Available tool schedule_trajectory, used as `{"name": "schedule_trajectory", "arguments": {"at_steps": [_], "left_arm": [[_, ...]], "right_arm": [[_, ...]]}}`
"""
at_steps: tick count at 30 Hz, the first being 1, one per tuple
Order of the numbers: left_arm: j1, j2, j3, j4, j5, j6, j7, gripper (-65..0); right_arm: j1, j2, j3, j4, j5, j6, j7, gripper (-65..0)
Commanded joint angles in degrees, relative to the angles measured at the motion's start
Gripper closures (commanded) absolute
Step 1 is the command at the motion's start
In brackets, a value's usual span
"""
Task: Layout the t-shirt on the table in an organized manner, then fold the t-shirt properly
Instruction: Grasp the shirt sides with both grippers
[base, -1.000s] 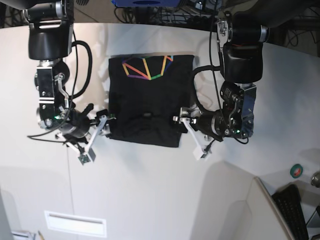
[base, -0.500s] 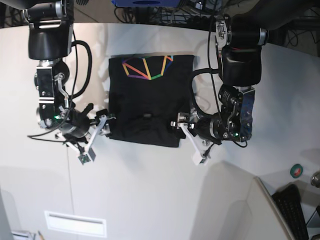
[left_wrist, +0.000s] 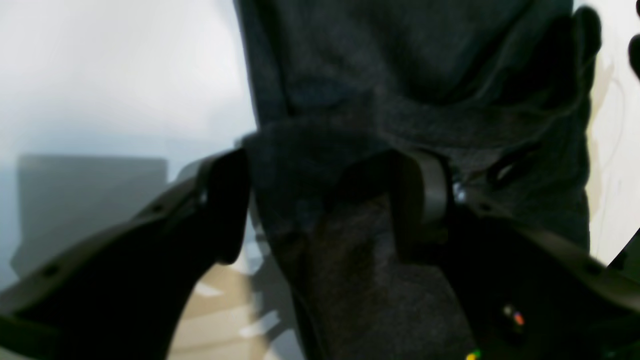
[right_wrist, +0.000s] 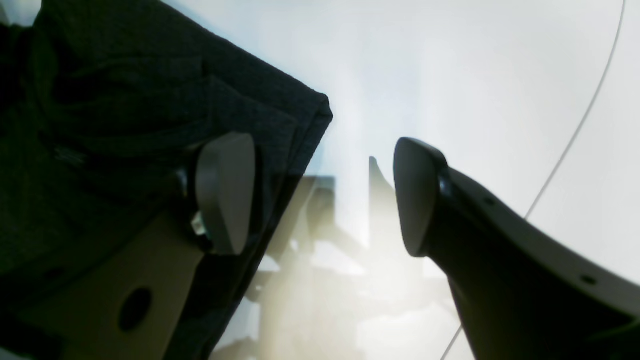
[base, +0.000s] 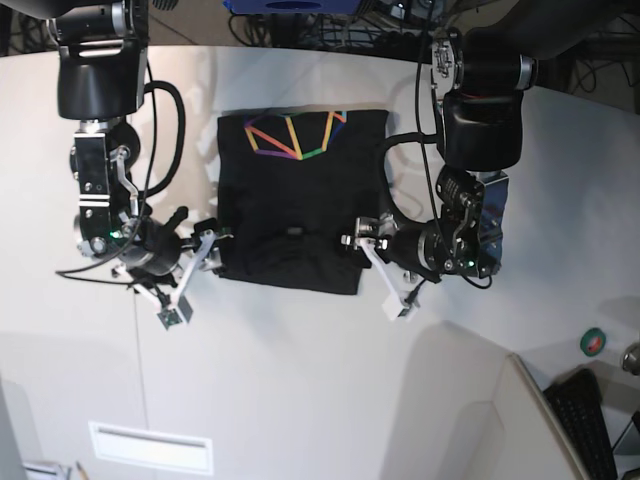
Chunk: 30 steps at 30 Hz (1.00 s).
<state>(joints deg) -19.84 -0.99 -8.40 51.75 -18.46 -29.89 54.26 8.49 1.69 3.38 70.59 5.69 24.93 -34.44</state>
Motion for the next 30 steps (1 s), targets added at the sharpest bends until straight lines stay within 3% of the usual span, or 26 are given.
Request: {"name": "schedule_trajectory", "arguments": {"at_steps": [1, 5, 10, 16, 21, 25, 30], "left_arm": [[-1.9, 0.0, 0.1, 0.5, -1.0, 0.0, -1.6, -36.0], [-2.1, 0.1, -0.3, 0.5, -1.4, 0.6, -1.5, -13.8], [-1.6, 0.1, -0.4, 3.1, -1.5, 4.2, -1.4, 0.0], [-0.2, 0.0, 0.0, 4.2, -1.5, 4.2, -1.4, 0.0], [0.5, 0.0, -0.2, 4.6, -1.5, 4.2, -1.4, 0.0], [0.6, 0.0, -0.3, 4.6, -1.5, 4.2, -1.4, 0.0], [1.7, 0.0, -0.4, 4.7, -1.5, 4.2, -1.4, 0.0]], "right_arm": [[1.0, 0.1, 0.2, 0.8, 0.5, 0.3, 1.2, -39.2], [1.0, 0.1, 0.2, 0.8, 0.5, 0.3, 1.2, -39.2], [0.3, 0.1, 0.1, 1.1, 0.5, 0.3, 1.2, -39.2], [-2.2, -0.3, 0.0, 6.1, 0.5, 0.3, 4.2, -39.2], [-4.6, -1.6, -4.0, 9.0, 0.5, 0.3, 7.8, -39.2], [-4.1, -3.3, -3.8, 6.8, 0.6, 0.0, 8.0, -39.0], [-4.2, -5.8, 1.1, 6.7, 0.4, -0.1, 8.0, -39.0]]}}
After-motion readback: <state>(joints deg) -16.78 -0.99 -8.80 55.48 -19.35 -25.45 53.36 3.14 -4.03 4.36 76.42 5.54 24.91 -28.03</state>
